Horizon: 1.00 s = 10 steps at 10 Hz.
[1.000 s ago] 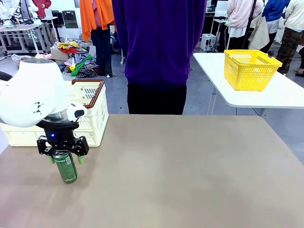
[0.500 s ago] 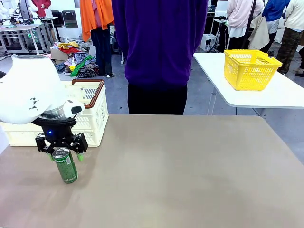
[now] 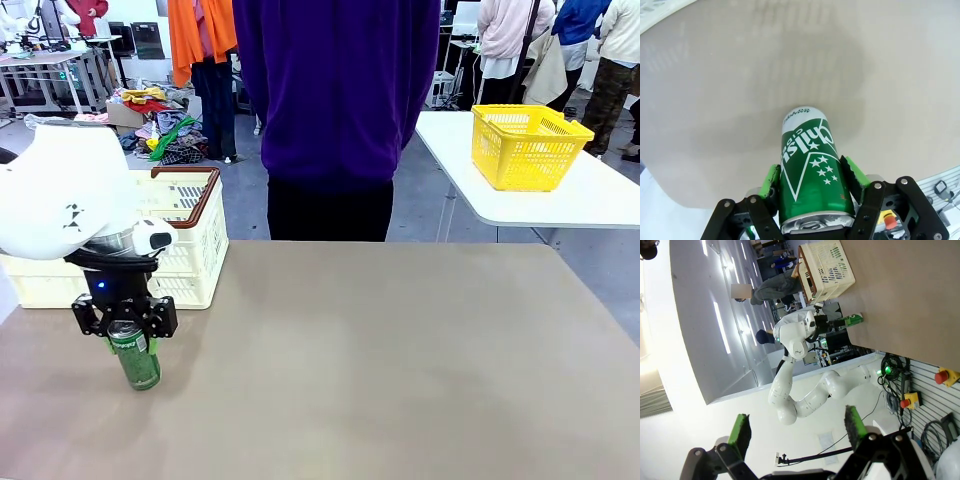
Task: Place the drinks into the Shopping basket.
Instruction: Pick up one drink and place it into the Shopping basket.
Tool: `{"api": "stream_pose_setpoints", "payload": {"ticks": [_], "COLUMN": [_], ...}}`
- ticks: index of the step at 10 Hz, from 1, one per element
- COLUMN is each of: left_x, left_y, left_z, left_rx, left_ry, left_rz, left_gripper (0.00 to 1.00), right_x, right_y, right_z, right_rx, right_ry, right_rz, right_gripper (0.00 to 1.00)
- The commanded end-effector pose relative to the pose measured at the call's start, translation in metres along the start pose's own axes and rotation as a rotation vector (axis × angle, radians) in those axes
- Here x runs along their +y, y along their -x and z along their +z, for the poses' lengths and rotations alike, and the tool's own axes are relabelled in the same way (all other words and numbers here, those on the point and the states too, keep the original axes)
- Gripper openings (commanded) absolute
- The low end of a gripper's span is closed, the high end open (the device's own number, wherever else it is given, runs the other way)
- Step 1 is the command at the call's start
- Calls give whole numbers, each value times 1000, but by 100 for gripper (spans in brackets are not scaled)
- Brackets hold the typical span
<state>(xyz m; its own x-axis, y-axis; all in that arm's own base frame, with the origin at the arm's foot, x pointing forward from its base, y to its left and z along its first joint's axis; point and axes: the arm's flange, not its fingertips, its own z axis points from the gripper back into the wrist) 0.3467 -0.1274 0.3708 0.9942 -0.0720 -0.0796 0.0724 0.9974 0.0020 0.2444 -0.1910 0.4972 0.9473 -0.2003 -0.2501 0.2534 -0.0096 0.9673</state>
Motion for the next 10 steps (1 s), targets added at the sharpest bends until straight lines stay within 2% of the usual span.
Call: {"api": "stream_pose_setpoints", "payload": {"ticks": [1, 4, 5, 7, 8, 9, 10], "left_x": [16, 16, 19, 33, 44, 52, 63], "left_y": [42, 44, 46, 41, 31, 19, 4], "left_z": [-25, -23, -7, 73, 123, 161, 198], "left_rx": [2, -20, -36, -81, -135, -141, -130], "left_ry": [-7, 26, 44, 101, 82, 138, 170], "left_rz": [5, 4, -13, -97, -97, -190, -232], "left_gripper": [0, 0, 0, 0, 0, 0, 0], "right_x": [3, 3, 3, 3, 3, 3, 3], "right_y": [1, 1, 1, 1, 1, 1, 1], "right_z": [0, 0, 0, 0, 0, 0, 0], "right_rx": [-1, -1, -1, -1, -1, -1, -1], "right_ry": [-5, -5, -5, -5, -5, -5, -5], "right_rz": [9, 9, 9, 9, 9, 9, 9], "right_gripper": [100, 100, 100, 100, 100, 100, 100]}}
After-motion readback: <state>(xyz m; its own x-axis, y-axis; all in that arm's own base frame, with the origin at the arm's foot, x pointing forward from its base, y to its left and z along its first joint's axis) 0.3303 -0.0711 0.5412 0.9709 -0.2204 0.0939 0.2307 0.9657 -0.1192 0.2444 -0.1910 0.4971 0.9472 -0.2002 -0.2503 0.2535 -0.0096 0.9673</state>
